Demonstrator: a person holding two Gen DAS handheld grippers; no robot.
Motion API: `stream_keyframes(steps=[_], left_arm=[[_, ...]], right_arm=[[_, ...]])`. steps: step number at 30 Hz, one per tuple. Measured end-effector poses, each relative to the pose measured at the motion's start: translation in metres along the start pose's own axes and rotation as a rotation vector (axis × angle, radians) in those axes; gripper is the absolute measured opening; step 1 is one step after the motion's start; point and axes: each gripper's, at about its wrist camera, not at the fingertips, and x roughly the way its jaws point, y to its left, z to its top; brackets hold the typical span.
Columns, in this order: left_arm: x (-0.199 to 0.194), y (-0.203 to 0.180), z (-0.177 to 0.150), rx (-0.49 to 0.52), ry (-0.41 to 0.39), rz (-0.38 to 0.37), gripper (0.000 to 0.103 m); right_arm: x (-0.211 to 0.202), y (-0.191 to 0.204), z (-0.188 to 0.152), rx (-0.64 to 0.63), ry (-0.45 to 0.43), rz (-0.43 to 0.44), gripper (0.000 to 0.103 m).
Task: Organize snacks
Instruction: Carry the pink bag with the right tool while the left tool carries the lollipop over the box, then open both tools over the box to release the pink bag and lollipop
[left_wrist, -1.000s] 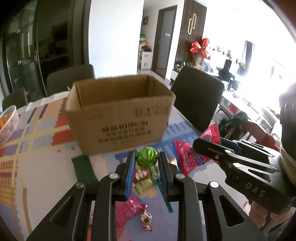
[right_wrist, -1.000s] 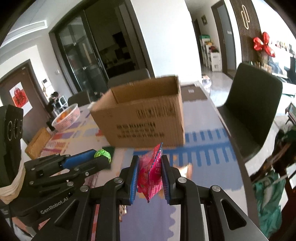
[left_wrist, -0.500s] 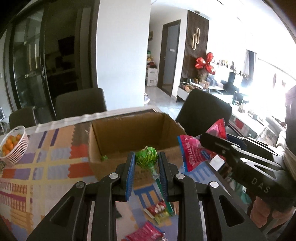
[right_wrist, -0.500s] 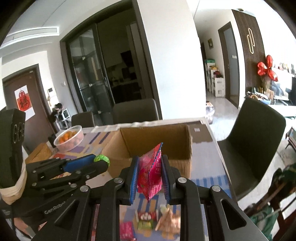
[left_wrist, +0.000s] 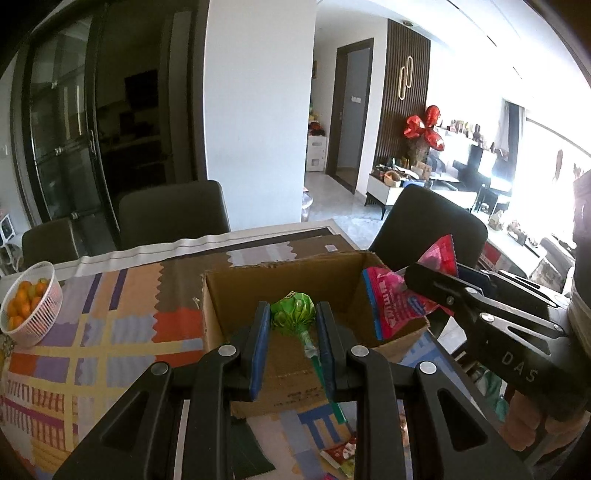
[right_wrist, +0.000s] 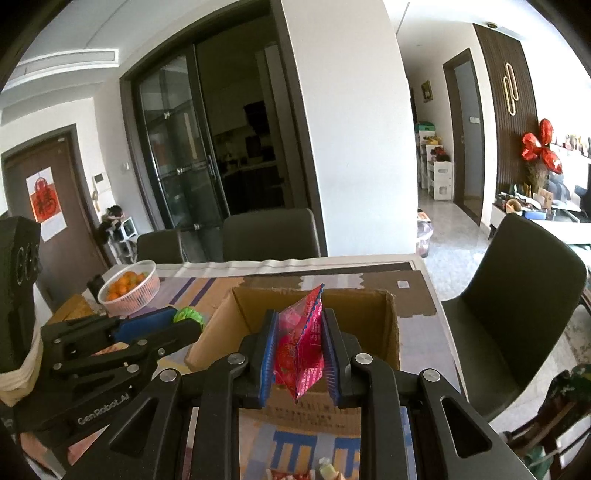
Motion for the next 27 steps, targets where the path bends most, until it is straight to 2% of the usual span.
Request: stream_keyframes(steps=[8,11,12,13,15,21,27], left_arm=[[0.028,0.010,0.008,-0.030,0.045,-0.004,0.026],[0.030,0.015,0.008,-0.058,0.051,-0.003,0.040],[0.029,0.017,0.007,-0.066,0.048,0.000,0.046],[0.028,0.018,0.006,-0.070,0.046,0.006,0.048],[0.022,0.018,0.002,-0.066,0.038,0.019,0.052],[-0.005,0.012,-0.015,-0.026,0.005,0.040,0.060],[-0.035,0.003,-0.035,0.025,-0.015,0.039,0.061]], right_arm=[[0.026,-0.007,0.000,-0.010,0.051,-0.015,0.024],[0.031,-0.010,0.000,-0.005,0.063,-0.028,0.025],[0.032,-0.011,-0.001,-0.001,0.061,-0.041,0.029],[0.032,-0.011,-0.002,0.002,0.060,-0.054,0.044],[0.033,-0.009,-0.003,0.014,0.066,-0.080,0.059],[0.020,-0.008,-0.016,0.009,0.072,-0.077,0.059],[-0.004,0.004,-0.038,-0.019,0.081,-0.072,0.059]])
